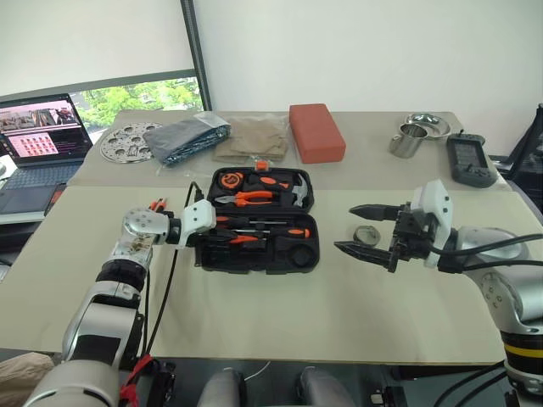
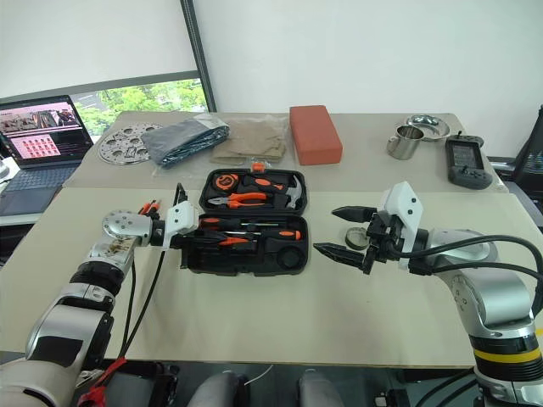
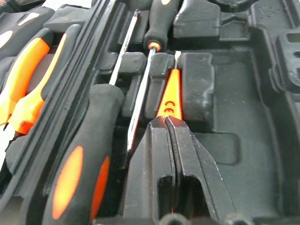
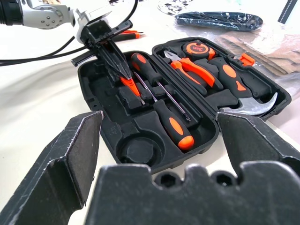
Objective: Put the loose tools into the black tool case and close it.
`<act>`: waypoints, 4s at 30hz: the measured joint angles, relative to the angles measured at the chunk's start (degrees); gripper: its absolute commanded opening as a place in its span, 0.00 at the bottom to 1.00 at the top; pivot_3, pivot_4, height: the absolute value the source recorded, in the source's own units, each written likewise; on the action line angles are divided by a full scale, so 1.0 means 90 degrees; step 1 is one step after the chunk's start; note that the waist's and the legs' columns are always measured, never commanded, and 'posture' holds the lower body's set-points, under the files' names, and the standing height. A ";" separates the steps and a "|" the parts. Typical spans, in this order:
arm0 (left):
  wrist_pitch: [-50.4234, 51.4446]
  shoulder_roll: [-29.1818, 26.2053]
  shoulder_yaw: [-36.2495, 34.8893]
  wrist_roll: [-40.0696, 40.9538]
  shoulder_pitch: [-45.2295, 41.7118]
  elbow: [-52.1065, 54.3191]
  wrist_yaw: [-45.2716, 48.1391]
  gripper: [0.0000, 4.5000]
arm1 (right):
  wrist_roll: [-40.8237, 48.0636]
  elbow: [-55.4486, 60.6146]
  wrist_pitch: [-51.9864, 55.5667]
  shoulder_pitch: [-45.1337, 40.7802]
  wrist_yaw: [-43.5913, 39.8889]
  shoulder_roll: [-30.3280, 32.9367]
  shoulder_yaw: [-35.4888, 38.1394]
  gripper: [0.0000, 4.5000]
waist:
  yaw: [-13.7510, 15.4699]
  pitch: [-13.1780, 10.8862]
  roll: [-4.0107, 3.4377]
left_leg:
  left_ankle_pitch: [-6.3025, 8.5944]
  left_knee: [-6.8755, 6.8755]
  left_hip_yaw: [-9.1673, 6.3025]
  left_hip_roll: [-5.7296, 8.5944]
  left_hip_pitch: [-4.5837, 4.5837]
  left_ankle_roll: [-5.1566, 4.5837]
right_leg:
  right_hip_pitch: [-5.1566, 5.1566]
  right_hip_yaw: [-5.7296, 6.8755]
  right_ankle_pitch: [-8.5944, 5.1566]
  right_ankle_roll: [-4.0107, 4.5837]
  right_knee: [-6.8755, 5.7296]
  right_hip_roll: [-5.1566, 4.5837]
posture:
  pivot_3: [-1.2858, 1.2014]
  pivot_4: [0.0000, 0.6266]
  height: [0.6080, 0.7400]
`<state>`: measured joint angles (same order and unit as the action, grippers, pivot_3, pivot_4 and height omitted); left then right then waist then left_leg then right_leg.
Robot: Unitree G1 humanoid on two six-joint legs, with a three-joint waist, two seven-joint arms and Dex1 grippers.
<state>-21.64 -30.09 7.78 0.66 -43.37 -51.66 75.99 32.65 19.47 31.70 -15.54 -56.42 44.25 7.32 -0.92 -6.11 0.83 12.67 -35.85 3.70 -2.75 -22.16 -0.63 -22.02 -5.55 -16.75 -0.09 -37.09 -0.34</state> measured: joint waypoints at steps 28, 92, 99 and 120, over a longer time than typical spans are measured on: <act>0.3584 -0.1406 -0.2839 0.1604 0.2458 0.3504 -0.2877 0.99 | 0.0495 0.0010 0.0002 -0.0463 0.0216 -0.0621 0.0006 1.00 | -0.0068 -0.0008 0.0014 | 0.0000 0.0008 -0.0013 -0.0021 -0.0005 0.0000 | -0.0011 0.0004 0.0001 0.0001 -0.0002 -0.0014 | 0.52 0.24 1.00; 0.3280 -0.1231 0.0954 0.0602 0.1159 0.4395 -0.0096 0.40 | 0.0501 -0.0011 -0.0058 -0.0220 0.0209 -0.0571 0.0118 1.00 | -0.0062 -0.0015 0.0012 | 0.0001 0.0009 -0.0004 -0.0008 -0.0015 -0.0001 | -0.0016 -0.0005 0.0000 0.0006 0.0008 0.0005 | 0.52 0.24 1.00; 0.2883 -0.1270 0.1118 0.0307 0.0907 0.4133 0.0160 0.40 | 0.0505 0.0086 -0.0058 -0.0158 0.0290 -0.0549 0.0204 1.00 | -0.0032 -0.0014 0.0011 | 0.0001 0.0009 -0.0004 -0.0006 -0.0016 -0.0001 | -0.0016 -0.0004 0.0000 0.0004 0.0009 -0.0001 | 0.52 0.24 1.00; 0.1317 -0.0797 0.1514 -0.0180 -0.0230 0.2012 0.0985 0.51 | 0.0501 0.0101 -0.0059 -0.0157 0.0340 -0.0490 0.0226 1.00 | -0.0010 -0.0013 0.0010 | 0.0001 0.0003 -0.0002 -0.0002 -0.0014 -0.0002 | -0.0011 -0.0004 -0.0001 0.0003 0.0007 0.0002 | 0.52 0.24 1.00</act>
<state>-9.79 -37.27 21.41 -0.96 -45.44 -33.55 84.85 37.15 20.38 31.17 -16.96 -53.36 39.84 9.35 -1.01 -6.22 0.91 12.68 -35.83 3.68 -2.77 -22.28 -0.64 -22.12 -5.59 -16.76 -0.07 -37.03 -0.32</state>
